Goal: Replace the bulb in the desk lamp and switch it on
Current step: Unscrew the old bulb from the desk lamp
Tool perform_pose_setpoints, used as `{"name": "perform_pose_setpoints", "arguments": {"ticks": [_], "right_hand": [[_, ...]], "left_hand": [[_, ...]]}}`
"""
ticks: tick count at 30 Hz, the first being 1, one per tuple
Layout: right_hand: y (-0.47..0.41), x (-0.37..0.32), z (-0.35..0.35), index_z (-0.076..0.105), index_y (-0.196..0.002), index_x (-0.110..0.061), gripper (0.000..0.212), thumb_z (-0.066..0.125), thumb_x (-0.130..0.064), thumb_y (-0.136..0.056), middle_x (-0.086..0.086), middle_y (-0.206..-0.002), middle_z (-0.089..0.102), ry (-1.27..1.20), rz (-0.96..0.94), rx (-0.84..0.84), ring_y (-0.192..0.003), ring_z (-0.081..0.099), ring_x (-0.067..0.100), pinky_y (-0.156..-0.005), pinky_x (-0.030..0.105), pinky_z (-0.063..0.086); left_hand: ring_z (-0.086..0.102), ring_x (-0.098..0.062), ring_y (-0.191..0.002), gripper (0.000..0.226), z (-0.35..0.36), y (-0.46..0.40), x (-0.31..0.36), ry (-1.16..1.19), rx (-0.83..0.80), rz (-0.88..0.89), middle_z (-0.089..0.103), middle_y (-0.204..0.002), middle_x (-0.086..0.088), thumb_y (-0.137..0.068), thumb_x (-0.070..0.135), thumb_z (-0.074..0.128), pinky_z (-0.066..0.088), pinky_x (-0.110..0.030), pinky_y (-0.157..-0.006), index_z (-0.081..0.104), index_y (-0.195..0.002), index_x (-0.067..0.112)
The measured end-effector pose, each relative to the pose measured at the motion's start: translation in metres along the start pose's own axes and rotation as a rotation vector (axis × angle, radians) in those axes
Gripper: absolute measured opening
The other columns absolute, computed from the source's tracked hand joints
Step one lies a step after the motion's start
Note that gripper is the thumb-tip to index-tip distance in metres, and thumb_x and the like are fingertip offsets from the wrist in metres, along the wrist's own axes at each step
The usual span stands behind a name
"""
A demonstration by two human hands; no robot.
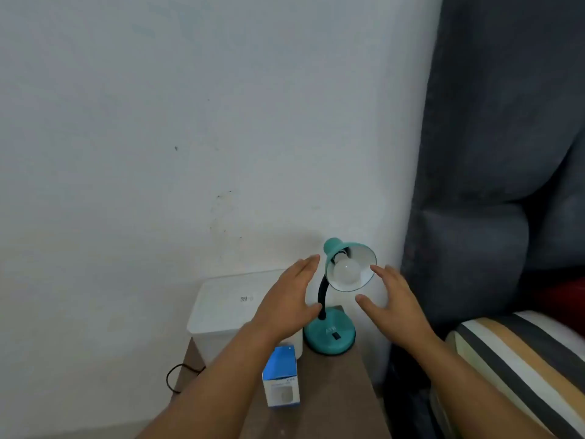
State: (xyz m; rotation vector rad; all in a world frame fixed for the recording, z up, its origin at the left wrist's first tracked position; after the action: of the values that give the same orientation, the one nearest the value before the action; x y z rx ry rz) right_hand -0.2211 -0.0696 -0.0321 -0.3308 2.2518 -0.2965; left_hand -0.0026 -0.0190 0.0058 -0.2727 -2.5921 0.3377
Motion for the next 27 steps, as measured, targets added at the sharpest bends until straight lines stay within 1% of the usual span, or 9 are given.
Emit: {"name": "perform_pose_setpoints", "arguments": {"ticks": [5,9,12,14,15,19,22,24,27], "right_hand": [[-0.029,0.004,0.014,0.035,-0.146,-0.031,0.079,0.071,-0.052,-0.079,0.002,-0.16,0.023,0.006,0.037,0.002,-0.146,0.024,0.021,-0.115,0.042,0.029],[-0.041,0.008,0.028,0.039,-0.144,-0.027,0.082,0.076,-0.049,-0.075,0.004,-0.156,0.03,-0.032,0.014,0.034,-0.143,0.03,0.022,-0.113,0.041,0.033],[-0.046,0.013,0.037,0.04,-0.142,-0.027,0.084,0.078,-0.051,-0.071,0.002,-0.153,0.033,-0.065,0.008,0.072,-0.139,0.035,0.023,-0.111,0.043,0.037],[-0.049,0.015,0.041,0.042,-0.14,-0.028,0.083,0.078,-0.054,-0.07,0.001,-0.149,0.037,-0.07,0.014,0.093,-0.135,0.039,0.023,-0.108,0.045,0.04],[-0.05,0.017,0.042,0.043,-0.138,-0.028,0.082,0.078,-0.056,-0.069,0.0,-0.147,0.039,-0.075,0.018,0.105,-0.131,0.042,0.024,-0.105,0.046,0.042],[-0.054,0.02,0.047,0.046,-0.132,-0.031,0.078,0.076,-0.061,-0.067,-0.002,-0.139,0.044,-0.055,0.028,0.149,-0.123,0.048,0.023,-0.099,0.045,0.047],[-0.055,0.02,0.049,0.05,-0.128,-0.03,0.072,0.077,-0.058,-0.069,-0.002,-0.136,0.045,-0.055,0.048,0.168,-0.121,0.048,0.023,-0.098,0.041,0.047],[-0.055,0.02,0.052,0.05,-0.128,-0.032,0.068,0.077,-0.056,-0.071,-0.003,-0.136,0.044,-0.064,0.045,0.175,-0.12,0.047,0.022,-0.097,0.039,0.046],[-0.055,0.021,0.054,0.047,-0.132,-0.034,0.067,0.078,-0.048,-0.074,-0.001,-0.138,0.042,-0.088,0.015,0.174,-0.122,0.046,0.023,-0.099,0.042,0.048]], "left_hand": [[0.016,-0.008,-0.152,0.103,0.01,-0.037,-0.004,-0.006,-0.007,0.027,0.012,-0.167,0.011,-0.085,0.02,0.076,0.017,-0.019,-0.116,0.006,-0.159,0.034],[0.021,-0.011,-0.151,0.107,0.018,-0.055,-0.008,-0.035,-0.021,0.109,0.015,-0.166,0.01,-0.082,0.014,0.077,0.029,-0.03,-0.12,0.006,-0.159,0.037],[0.032,-0.014,-0.146,0.104,0.023,-0.064,-0.013,-0.05,-0.038,0.15,0.019,-0.166,0.007,-0.083,0.011,0.075,0.036,-0.032,-0.116,0.008,-0.157,0.042],[0.044,-0.015,-0.138,0.102,0.027,-0.068,-0.015,-0.053,-0.042,0.17,0.023,-0.164,0.007,-0.083,0.011,0.073,0.041,-0.034,-0.113,0.011,-0.155,0.047],[0.046,-0.016,-0.136,0.1,0.029,-0.071,-0.017,-0.052,-0.036,0.177,0.026,-0.163,0.006,-0.084,0.01,0.073,0.041,-0.035,-0.113,0.013,-0.155,0.047],[0.047,-0.018,-0.136,0.09,0.031,-0.078,-0.02,-0.083,0.011,0.219,0.036,-0.158,0.003,-0.086,0.013,0.073,0.044,-0.036,-0.111,0.023,-0.155,0.041],[0.053,-0.018,-0.128,0.086,0.032,-0.079,-0.021,-0.074,0.042,0.239,0.041,-0.155,0.003,-0.087,0.013,0.074,0.047,-0.035,-0.106,0.028,-0.154,0.039],[0.053,-0.018,-0.129,0.085,0.033,-0.079,-0.023,-0.062,0.059,0.247,0.043,-0.153,0.003,-0.087,0.013,0.074,0.048,-0.035,-0.106,0.03,-0.154,0.039],[0.051,-0.018,-0.132,0.086,0.034,-0.08,-0.026,-0.049,0.076,0.255,0.045,-0.152,0.001,-0.086,0.013,0.076,0.047,-0.036,-0.107,0.03,-0.154,0.039]]}}
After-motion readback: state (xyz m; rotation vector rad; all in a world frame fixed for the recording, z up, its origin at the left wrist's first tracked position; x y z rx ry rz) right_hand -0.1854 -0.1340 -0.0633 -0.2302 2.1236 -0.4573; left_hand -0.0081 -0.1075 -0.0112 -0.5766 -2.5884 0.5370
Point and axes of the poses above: each hand's wrist, its own y-axis away from the middle knuckle, its own z-axis out of the palm, x = y × z, the point moved 2 cm from there along -y, towards the middle knuckle
